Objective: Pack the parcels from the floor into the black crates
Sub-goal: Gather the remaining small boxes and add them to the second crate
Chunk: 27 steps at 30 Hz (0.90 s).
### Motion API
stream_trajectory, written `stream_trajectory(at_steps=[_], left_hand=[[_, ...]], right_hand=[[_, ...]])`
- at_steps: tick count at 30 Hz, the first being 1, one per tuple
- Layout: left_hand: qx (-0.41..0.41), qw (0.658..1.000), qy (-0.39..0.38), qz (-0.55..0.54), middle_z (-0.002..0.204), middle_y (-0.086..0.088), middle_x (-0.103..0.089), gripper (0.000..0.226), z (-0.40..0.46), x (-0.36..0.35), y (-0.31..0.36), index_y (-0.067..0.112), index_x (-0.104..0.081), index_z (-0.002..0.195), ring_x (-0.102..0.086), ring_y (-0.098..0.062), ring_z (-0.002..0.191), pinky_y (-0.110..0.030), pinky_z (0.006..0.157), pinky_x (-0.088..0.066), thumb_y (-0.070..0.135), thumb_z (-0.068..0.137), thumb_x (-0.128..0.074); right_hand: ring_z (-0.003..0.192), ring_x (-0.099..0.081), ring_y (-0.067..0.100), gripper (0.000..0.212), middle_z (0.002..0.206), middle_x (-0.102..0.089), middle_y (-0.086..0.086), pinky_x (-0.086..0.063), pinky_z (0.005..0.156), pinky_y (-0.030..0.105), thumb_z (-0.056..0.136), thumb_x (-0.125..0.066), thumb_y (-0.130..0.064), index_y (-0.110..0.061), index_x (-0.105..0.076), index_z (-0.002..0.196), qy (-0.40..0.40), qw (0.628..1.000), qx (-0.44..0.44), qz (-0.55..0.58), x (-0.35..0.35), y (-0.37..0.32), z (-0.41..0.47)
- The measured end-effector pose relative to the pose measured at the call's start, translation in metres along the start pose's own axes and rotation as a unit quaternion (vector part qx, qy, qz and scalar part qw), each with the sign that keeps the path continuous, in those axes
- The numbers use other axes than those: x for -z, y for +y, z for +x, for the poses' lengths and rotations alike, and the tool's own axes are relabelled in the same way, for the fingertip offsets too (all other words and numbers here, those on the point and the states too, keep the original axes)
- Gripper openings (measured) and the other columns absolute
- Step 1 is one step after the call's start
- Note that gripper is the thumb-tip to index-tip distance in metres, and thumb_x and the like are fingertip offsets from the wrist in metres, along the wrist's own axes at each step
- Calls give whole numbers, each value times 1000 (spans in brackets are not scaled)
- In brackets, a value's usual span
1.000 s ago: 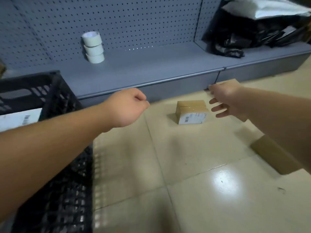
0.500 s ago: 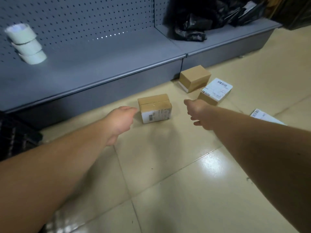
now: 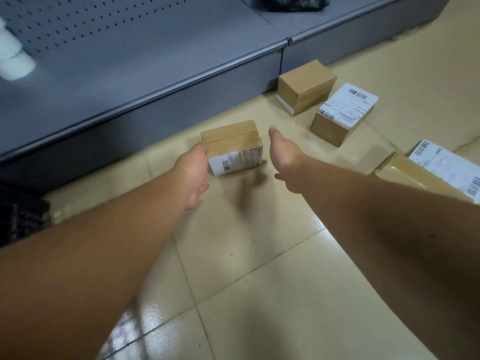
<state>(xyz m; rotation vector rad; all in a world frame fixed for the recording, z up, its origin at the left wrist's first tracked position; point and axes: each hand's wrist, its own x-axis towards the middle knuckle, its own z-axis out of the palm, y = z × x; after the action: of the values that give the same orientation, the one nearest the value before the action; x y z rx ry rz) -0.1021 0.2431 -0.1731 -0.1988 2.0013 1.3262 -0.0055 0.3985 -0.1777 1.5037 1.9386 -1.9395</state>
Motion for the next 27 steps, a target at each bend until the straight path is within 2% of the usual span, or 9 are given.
stream_trajectory(at_steps=[5,9,11,13,16,18,21,24,27], left_hand=[[8,999,-31,6,152,7,-47,59,4,-4,2,26,-48,148,-46,-13,135,-37,102,-40,58,100,-37],[-11,999,-37,1,129,10,-67,49,-3,2,2,31,-61,134,-63,-7,115,-28,86,-44,58,100,-37],[-31,999,-31,-10,114,11,-71,45,-8,11,3,29,-65,123,-63,-7,105,-30,91,-43,56,102,-37],[-50,998,-23,-12,101,14,-66,39,-14,22,7,29,-66,104,-59,-8,100,-33,100,-39,57,103,-38],[-78,997,-24,-14,129,9,-62,42,-29,40,14,32,-66,99,-49,-23,132,-41,118,-29,61,102,-36],[-93,995,-36,-25,142,3,-58,45,-42,55,20,36,-67,86,-42,-22,143,-47,124,-20,62,102,-35],[-111,992,-39,-38,126,14,-66,43,-56,82,33,40,-68,88,-52,-17,135,-45,124,-21,67,98,-36],[-150,987,-25,-46,112,17,-73,44,-73,114,45,41,-75,96,-59,-15,125,-44,121,-28,65,97,-37],[-191,981,-14,-40,106,16,-78,46,-98,155,57,46,-78,87,-65,-12,115,-39,116,-36,64,98,-37]], right_hand=[[135,-43,25,65,151,-44,4,-32,117,43,102,-29,-59,-14,-44,147,-1,1000,-1,11,-10,-1,3],[133,-44,27,69,150,-46,4,-30,118,44,99,-29,-65,-19,-44,147,-12,1000,-2,-5,-13,-3,-3],[133,-45,25,71,148,-48,1,-29,117,43,96,-30,-69,-21,-46,146,-26,1000,-7,1,-15,-5,-7],[113,-54,19,61,128,-60,-3,-31,107,39,96,-30,-69,-26,-58,128,-36,999,-5,24,-19,-9,-12],[89,-54,10,49,93,-61,-12,-28,93,36,96,-31,-68,-30,-62,101,-37,997,7,62,-29,-20,-28],[97,-57,11,49,99,-65,-11,-29,95,38,96,-31,-67,-32,-63,108,-50,995,27,78,-35,-29,-41],[114,-58,19,54,117,-67,-8,-37,103,45,96,-30,-67,-36,-59,130,-67,992,59,92,-45,-48,-67],[106,-64,18,50,116,-68,-9,-47,97,49,96,-32,-65,-38,-62,126,-82,985,99,117,-61,-65,-90],[100,-68,17,43,107,-74,-11,-53,90,44,95,-36,-62,-39,-69,110,-119,974,130,146,-90,-81,-116]])
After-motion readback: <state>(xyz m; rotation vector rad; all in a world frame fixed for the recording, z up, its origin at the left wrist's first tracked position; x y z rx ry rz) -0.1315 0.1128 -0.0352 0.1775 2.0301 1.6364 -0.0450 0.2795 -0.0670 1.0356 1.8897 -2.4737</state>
